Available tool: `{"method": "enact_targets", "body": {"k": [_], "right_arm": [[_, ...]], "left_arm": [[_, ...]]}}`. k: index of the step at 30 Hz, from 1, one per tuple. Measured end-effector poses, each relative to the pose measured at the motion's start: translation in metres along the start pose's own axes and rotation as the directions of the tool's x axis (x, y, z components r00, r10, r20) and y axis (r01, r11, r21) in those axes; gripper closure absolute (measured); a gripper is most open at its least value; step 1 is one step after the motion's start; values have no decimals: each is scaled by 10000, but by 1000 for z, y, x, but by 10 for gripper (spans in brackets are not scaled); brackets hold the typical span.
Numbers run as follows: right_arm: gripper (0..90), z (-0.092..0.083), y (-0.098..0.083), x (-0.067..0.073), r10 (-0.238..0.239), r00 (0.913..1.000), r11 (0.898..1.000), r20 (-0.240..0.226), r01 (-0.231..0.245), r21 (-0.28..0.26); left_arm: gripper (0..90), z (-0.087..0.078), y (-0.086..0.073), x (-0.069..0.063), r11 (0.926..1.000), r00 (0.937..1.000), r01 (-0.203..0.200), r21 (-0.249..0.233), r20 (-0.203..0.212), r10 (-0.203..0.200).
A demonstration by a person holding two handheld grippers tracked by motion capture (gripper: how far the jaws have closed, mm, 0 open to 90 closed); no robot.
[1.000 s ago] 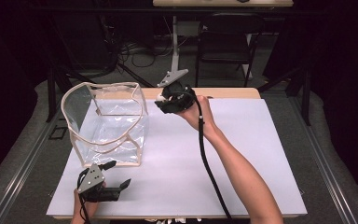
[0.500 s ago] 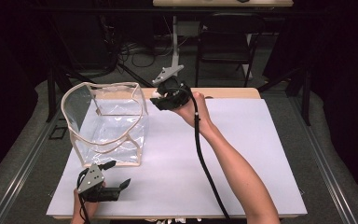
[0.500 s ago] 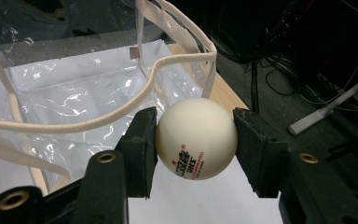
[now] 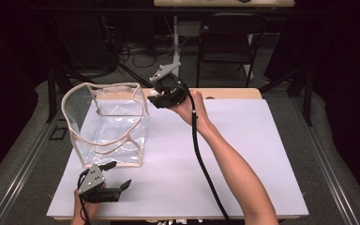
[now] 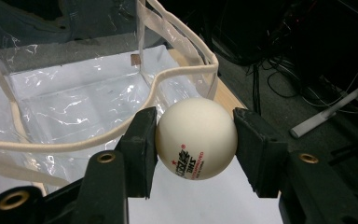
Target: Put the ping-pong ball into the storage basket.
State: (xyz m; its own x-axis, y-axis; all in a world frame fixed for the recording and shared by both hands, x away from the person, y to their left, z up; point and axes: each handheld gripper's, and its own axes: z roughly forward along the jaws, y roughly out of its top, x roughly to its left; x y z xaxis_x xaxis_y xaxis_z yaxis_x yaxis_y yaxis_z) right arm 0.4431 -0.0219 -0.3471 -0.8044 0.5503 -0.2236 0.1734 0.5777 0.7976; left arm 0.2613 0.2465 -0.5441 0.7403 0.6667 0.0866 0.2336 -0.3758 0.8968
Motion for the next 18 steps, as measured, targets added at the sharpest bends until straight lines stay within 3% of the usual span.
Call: {"method": "enact_targets", "body": {"k": [18], "right_arm": [[511,7,14,5,-120,9999,9999,-62,120,-31]], "left_arm": [[161,0,0,0,10000,10000,-6,32,40,6]]}}
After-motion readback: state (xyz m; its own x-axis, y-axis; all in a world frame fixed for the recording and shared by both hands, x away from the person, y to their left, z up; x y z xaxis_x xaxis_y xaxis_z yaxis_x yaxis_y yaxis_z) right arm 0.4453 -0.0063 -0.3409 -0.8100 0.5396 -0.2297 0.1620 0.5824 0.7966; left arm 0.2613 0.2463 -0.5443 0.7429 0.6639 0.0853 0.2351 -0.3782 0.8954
